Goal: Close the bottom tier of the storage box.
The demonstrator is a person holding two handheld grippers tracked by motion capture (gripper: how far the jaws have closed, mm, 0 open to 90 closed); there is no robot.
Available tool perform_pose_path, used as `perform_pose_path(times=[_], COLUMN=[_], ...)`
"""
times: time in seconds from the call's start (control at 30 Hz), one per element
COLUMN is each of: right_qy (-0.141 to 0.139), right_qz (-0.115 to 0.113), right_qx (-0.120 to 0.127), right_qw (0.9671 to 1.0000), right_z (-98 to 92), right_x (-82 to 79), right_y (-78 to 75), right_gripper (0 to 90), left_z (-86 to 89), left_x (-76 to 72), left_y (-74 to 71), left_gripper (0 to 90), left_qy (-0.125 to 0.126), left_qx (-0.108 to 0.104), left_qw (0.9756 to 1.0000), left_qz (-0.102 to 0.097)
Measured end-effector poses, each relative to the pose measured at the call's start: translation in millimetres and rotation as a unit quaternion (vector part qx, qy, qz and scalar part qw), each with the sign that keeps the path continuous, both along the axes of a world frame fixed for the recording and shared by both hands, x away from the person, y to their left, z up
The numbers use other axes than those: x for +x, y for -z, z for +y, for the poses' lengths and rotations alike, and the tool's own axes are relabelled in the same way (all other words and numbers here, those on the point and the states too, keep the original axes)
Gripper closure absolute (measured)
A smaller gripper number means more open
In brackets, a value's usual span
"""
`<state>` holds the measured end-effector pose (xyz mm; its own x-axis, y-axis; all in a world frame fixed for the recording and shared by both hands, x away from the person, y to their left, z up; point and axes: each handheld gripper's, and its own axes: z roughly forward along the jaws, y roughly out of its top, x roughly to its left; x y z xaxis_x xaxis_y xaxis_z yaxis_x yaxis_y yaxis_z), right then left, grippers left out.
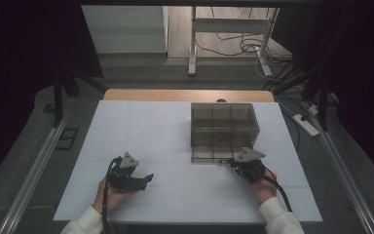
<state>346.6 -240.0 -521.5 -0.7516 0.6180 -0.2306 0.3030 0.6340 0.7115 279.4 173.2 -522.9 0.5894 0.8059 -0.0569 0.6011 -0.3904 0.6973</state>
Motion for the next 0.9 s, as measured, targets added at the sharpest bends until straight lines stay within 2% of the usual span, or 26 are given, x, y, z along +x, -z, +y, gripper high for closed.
perform_pose_path(times=[0.4,0.6,0.8,0.9], right_qy=[0.008,0.013,0.021,0.023], right_qz=[0.0,0.004,0.01,0.01], right_qx=[0.002,0.016,0.013,0.021], right_qw=[1.0,0.9998,0.9996,0.9995], right_z=[-1.1,-1.8,-3.4,-3.6], right_x=[5.9,10.8,17.1,18.8], right_y=[1.2,1.7,4.7,4.6], right_gripper=[88.9,88.9,88.8,88.9], left_z=[-0.9,-1.6,-0.4,-0.5], left_x=[-0.5,-0.8,-0.9,-1.1], left_y=[-0.8,-1.0,-1.4,-1.7], left_gripper=[21.9,21.9,21.9,21.9], left_qy=[0.002,0.003,0.003,0.003], left_qx=[-0.001,-0.003,-0.003,-0.003], left_qw=[1.0,1.0,1.0,1.0], left_qz=[0.0,0.0,-0.002,-0.002])
